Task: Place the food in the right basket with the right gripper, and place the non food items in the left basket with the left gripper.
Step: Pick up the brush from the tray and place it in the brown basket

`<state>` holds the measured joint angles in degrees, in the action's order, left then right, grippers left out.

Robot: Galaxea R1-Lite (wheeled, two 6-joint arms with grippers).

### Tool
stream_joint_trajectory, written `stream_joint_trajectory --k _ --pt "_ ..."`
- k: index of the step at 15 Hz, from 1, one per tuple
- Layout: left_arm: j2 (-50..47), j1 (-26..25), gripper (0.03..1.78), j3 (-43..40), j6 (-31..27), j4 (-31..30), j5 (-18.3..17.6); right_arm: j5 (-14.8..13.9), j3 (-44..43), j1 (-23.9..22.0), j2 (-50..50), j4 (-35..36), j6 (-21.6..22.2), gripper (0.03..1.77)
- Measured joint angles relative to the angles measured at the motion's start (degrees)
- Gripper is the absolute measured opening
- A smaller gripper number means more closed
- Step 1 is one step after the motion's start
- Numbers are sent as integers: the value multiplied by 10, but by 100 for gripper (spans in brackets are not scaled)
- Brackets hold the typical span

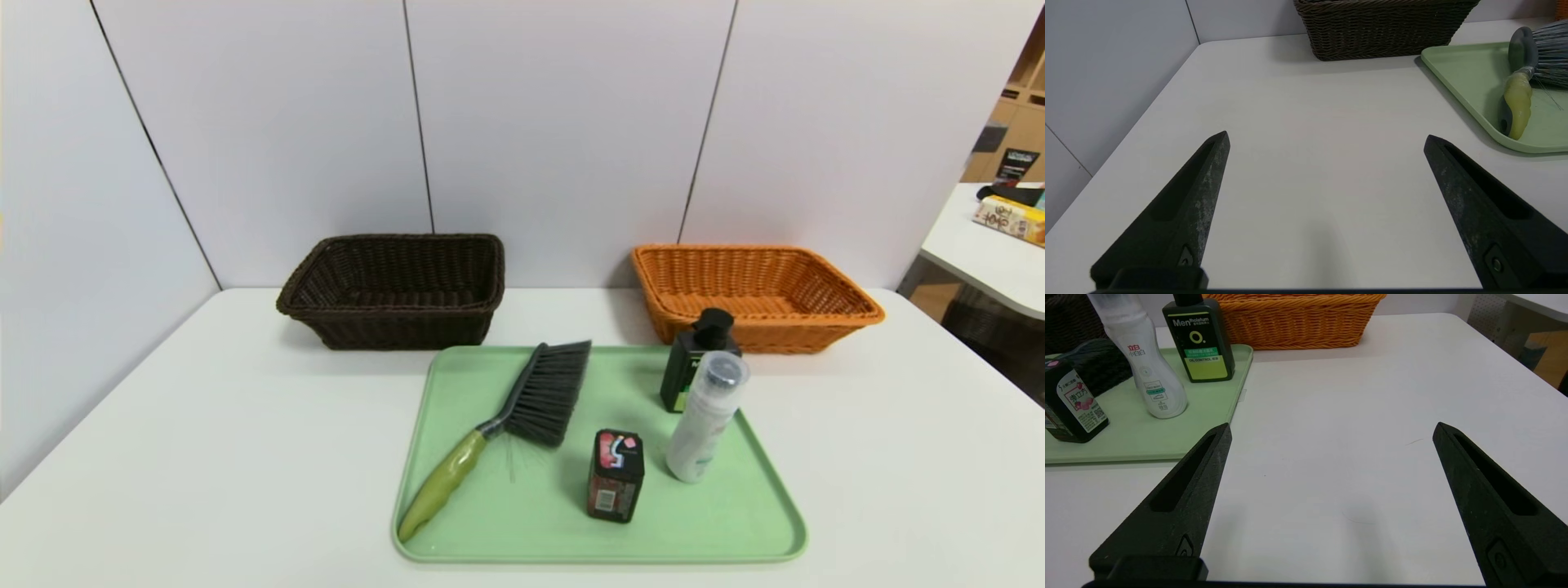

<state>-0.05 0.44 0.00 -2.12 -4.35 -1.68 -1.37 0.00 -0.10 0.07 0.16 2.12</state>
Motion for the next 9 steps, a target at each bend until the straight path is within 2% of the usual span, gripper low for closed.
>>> stream_joint_trajectory --k 6,9 --pt "0 0 169 0 -5 0 -1 0 0 0 0 0 0 170" --pt "0 0 169 0 5 0 10 0 0 0 0 0 -1 170"
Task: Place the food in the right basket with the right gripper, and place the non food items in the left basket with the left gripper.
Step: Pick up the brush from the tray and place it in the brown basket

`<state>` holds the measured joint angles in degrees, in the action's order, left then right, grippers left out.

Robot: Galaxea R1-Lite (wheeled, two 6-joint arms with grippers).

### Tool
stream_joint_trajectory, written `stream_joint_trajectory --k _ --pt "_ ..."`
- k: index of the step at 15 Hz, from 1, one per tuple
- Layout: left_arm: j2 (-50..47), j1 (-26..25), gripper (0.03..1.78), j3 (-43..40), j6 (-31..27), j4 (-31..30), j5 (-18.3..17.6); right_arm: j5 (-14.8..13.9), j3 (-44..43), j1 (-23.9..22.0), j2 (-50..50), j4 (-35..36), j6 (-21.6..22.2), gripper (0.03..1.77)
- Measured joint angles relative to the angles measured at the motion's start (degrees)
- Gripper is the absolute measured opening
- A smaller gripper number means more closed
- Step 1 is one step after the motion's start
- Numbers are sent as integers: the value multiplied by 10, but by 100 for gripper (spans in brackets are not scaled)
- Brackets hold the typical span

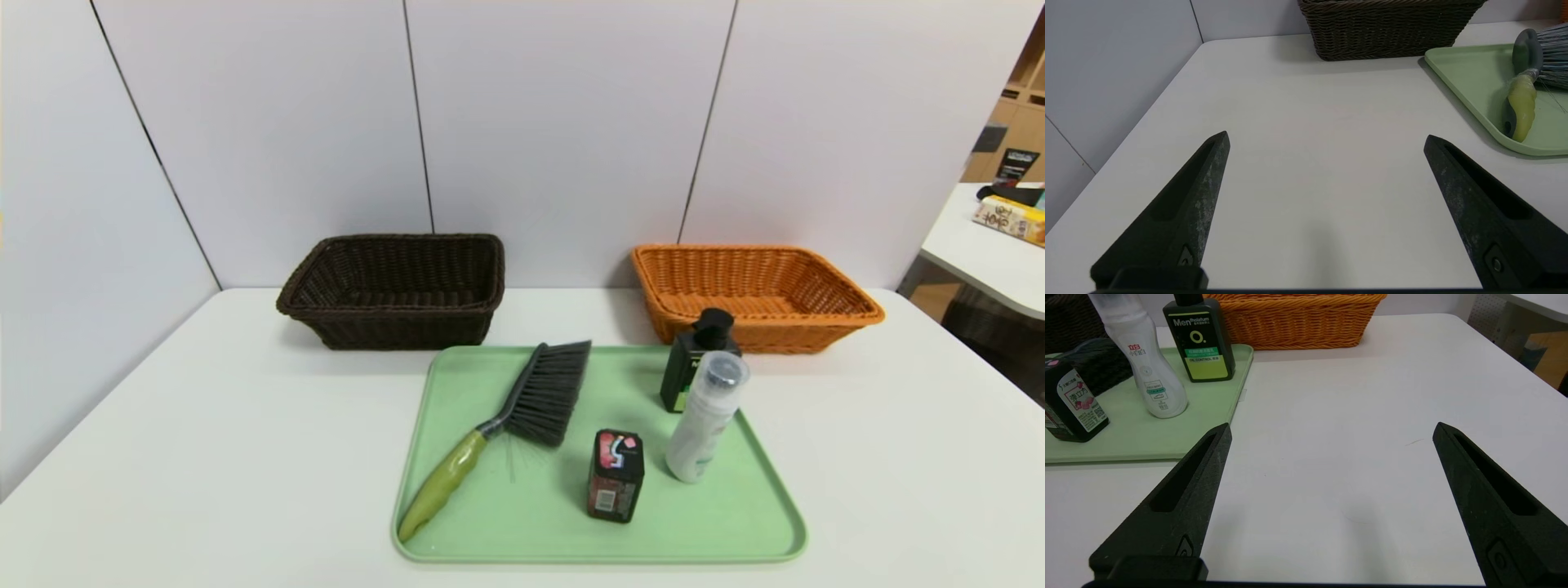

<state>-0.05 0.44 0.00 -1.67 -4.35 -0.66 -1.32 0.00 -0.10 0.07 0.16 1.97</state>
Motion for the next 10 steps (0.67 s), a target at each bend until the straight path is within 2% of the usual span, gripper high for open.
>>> stream_joint_trajectory --k 10 --pt "0 0 169 0 7 0 4 0 0 0 0 0 0 170"
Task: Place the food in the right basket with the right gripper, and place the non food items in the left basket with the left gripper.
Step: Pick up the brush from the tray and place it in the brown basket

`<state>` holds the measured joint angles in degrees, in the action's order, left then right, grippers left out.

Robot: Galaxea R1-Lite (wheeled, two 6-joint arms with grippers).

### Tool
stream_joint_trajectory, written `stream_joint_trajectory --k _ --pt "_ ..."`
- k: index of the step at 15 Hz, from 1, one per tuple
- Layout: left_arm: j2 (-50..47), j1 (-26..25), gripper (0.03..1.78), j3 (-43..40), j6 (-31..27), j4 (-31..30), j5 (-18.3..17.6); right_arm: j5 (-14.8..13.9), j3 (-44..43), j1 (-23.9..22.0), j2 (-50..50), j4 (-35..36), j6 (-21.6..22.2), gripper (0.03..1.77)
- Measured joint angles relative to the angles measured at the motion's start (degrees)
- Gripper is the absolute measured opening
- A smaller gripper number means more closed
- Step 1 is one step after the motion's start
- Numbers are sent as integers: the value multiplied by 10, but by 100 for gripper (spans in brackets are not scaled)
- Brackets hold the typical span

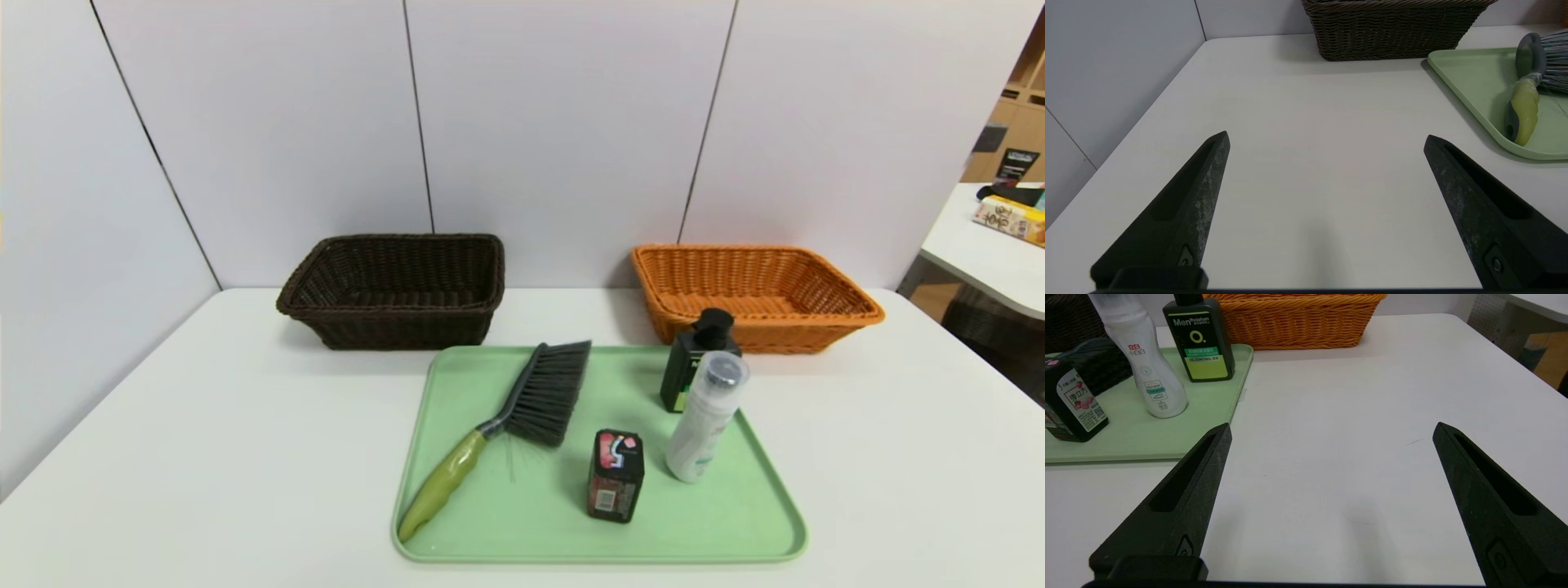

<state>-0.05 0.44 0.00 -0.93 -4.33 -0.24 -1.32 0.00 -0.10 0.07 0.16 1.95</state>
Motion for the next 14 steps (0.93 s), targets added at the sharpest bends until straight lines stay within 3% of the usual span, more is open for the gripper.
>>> stream_joint_trajectory --k 8,11,14 --pt "0 0 169 9 -4 16 -4 0 -3 0 0 -5 -3 170" --pt "0 0 169 67 -4 79 -6 7 -37 0 0 -27 8 170" --pt "14 0 169 144 -3 165 -15 15 -84 0 -2 -99 13 170"
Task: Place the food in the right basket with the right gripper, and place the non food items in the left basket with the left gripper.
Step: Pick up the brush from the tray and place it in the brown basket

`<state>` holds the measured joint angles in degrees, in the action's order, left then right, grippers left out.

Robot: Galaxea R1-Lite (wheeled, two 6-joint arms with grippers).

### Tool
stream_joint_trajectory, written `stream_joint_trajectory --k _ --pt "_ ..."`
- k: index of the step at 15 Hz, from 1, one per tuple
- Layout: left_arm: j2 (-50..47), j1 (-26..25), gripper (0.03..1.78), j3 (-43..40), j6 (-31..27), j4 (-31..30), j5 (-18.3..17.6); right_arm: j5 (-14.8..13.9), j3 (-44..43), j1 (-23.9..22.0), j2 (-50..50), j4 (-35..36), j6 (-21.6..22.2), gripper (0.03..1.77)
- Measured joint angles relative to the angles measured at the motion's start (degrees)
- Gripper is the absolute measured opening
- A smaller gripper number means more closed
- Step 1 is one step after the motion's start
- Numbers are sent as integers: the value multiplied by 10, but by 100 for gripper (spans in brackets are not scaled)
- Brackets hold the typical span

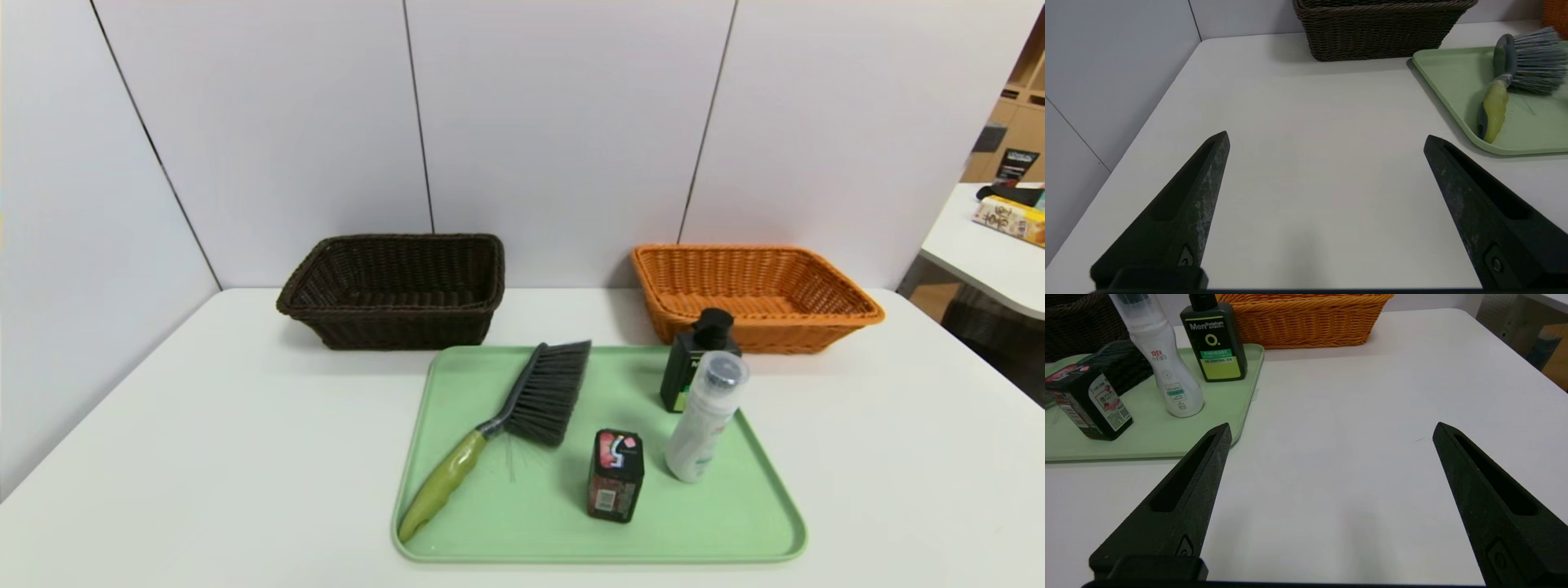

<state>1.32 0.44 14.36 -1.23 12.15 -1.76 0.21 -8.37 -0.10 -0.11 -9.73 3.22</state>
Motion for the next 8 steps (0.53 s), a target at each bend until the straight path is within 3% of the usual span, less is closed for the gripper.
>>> stream_joint_trajectory --k 8 --pt "189 0 169 163 6 44 9 4 -133 10 -174 -29 3 170"
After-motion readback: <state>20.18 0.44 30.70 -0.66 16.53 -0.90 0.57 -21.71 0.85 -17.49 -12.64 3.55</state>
